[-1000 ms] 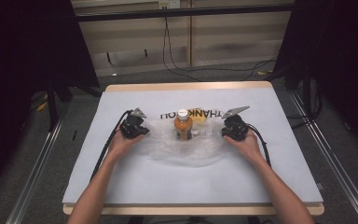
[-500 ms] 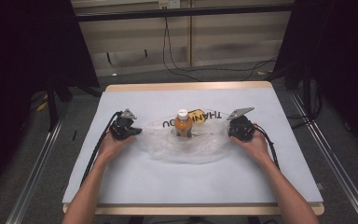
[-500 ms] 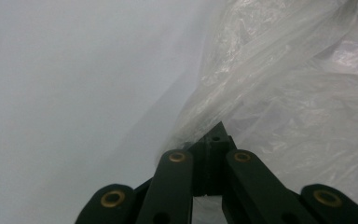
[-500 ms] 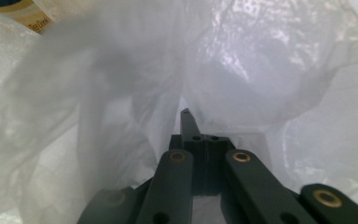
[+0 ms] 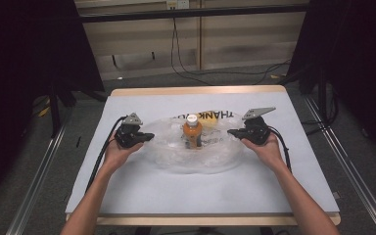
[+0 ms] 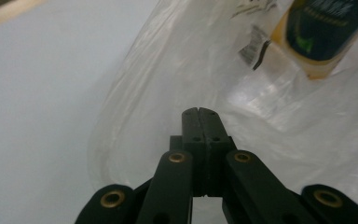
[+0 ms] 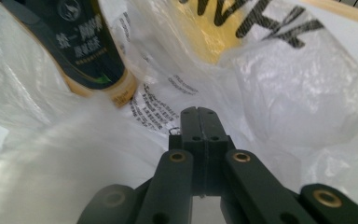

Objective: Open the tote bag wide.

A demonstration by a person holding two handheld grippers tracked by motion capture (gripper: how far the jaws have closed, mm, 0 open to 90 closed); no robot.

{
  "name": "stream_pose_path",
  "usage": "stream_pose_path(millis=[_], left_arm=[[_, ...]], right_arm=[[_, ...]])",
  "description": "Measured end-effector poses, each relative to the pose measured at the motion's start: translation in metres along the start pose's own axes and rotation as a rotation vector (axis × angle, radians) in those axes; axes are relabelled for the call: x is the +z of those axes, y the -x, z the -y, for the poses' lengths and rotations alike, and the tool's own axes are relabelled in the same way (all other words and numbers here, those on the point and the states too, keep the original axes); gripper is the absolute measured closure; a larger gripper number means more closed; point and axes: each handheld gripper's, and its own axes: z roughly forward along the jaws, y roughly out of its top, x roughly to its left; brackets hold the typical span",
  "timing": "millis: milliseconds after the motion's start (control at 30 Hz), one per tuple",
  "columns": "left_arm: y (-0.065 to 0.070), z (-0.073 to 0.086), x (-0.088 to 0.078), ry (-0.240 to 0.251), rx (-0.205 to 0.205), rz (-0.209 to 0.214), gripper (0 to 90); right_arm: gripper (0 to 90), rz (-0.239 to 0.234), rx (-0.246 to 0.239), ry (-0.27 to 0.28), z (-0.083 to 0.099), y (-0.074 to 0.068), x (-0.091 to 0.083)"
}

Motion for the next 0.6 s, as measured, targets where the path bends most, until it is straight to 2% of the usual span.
stream_pose_path(millis=[67,100,167,200,267,300,333,400,433,500,533,567,600], left_arm=[[0.003,-0.004,-0.008,0.003,0.023,0.000,90.0],[0.004,-0.006,-0.012,0.009,0.025,0.018,90.0],[0.008,-0.011,-0.019,0.021,0.030,0.023,90.0],[0.010,-0.015,-0.022,0.014,0.051,0.024,90.0],[0.018,-0.027,-0.021,0.019,0.060,0.054,90.0],[0.018,-0.027,-0.021,0.019,0.060,0.054,90.0],[0.027,-0.040,-0.013,-0.016,0.110,0.087,90.0],[0.036,-0.049,0.001,-0.059,0.134,0.103,90.0],[0.038,-0.054,0.014,-0.092,0.148,0.123,90.0],[0.040,-0.057,0.032,-0.132,0.156,0.121,90.0],[0.040,-0.058,0.038,-0.155,0.149,0.141,90.0],[0.041,-0.057,0.043,-0.163,0.148,0.152,90.0],[0.044,-0.055,0.049,-0.193,0.140,0.173,90.0]], right_arm=[[90.0,-0.009,-0.004,0.010,-0.003,-0.002,-0.006],[90.0,-0.009,-0.008,0.011,-0.005,-0.003,-0.008],[90.0,-0.024,-0.011,0.026,-0.011,-0.004,-0.014],[90.0,-0.032,-0.015,0.030,-0.015,-0.003,-0.017],[90.0,-0.058,-0.028,0.017,-0.026,-0.002,-0.018],[90.0,-0.058,-0.028,0.017,-0.026,-0.002,-0.018],[90.0,-0.112,-0.052,-0.031,-0.043,-0.004,-0.013],[90.0,-0.125,-0.090,-0.082,-0.054,-0.007,-0.005],[90.0,-0.134,-0.109,-0.121,-0.061,-0.008,0.002],[90.0,-0.141,-0.129,-0.192,-0.073,-0.010,0.017],[90.0,-0.157,-0.115,-0.242,-0.078,-0.010,0.026],[90.0,-0.160,-0.122,-0.273,-0.082,-0.010,0.034],[90.0,-0.156,-0.132,-0.291,-0.084,-0.010,0.040]])
